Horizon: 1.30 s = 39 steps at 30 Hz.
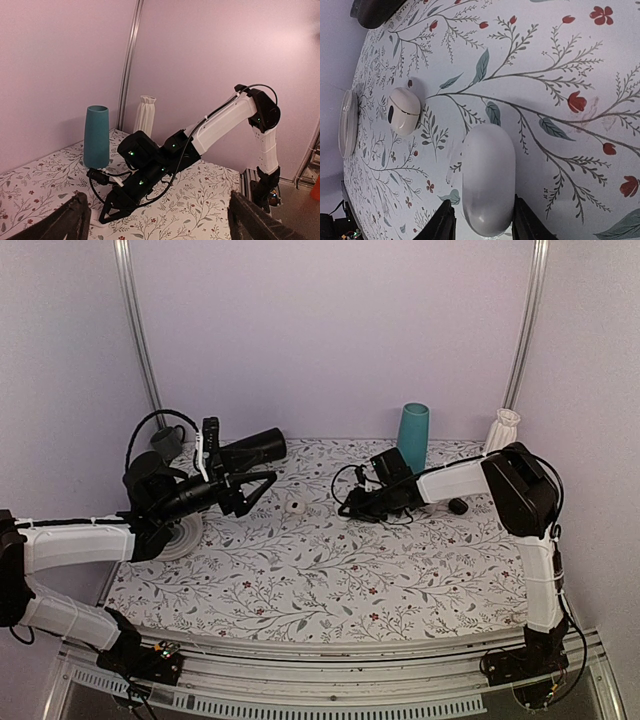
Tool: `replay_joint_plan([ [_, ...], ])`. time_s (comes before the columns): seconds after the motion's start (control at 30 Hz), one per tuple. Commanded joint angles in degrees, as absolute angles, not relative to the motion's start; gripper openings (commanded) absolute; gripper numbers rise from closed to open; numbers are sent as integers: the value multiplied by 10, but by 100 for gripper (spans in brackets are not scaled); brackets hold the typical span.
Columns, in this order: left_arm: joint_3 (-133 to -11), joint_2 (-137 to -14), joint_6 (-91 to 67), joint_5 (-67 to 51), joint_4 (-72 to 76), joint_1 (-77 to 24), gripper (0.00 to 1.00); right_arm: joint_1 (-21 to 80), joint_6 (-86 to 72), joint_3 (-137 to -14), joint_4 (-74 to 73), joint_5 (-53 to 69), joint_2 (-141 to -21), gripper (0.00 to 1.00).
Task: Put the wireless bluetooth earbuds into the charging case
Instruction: Place the charging case with the earbuds at the center of the board, then reset both arms
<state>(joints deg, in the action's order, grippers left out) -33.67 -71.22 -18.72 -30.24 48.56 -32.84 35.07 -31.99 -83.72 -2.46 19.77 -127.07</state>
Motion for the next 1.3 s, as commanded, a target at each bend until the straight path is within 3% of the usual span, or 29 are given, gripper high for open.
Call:
replay_joint_plan([
  [0.0,-332,-705,-192,-306,491,-323,96,348,-309,-846,-33,182,-1258,40],
  [0.13,-332,-705,-192,-305,491,-323,96,348,-303,-838,-36,168,-1245,47],
  [0.3,-333,-708,-193,-307,494,-323,96,348,-291,-827,-38,157,-1226,69],
  [0.5,-338,-717,-196,-307,495,-323,96,348,-279,-806,-41,142,-1193,80],
  [0.67,-347,-720,-195,-267,457,-320,96,348,-270,-742,-4,119,-1127,84],
  [0.87,-354,-717,-201,-218,401,-295,96,348,-253,-606,58,10,-981,86],
  [1.03,-325,-689,-210,-89,376,-286,96,345,-220,-485,105,-112,-851,90],
  [1.27,-302,-658,-175,111,303,-270,96,287,-156,-346,167,-185,-705,91],
])
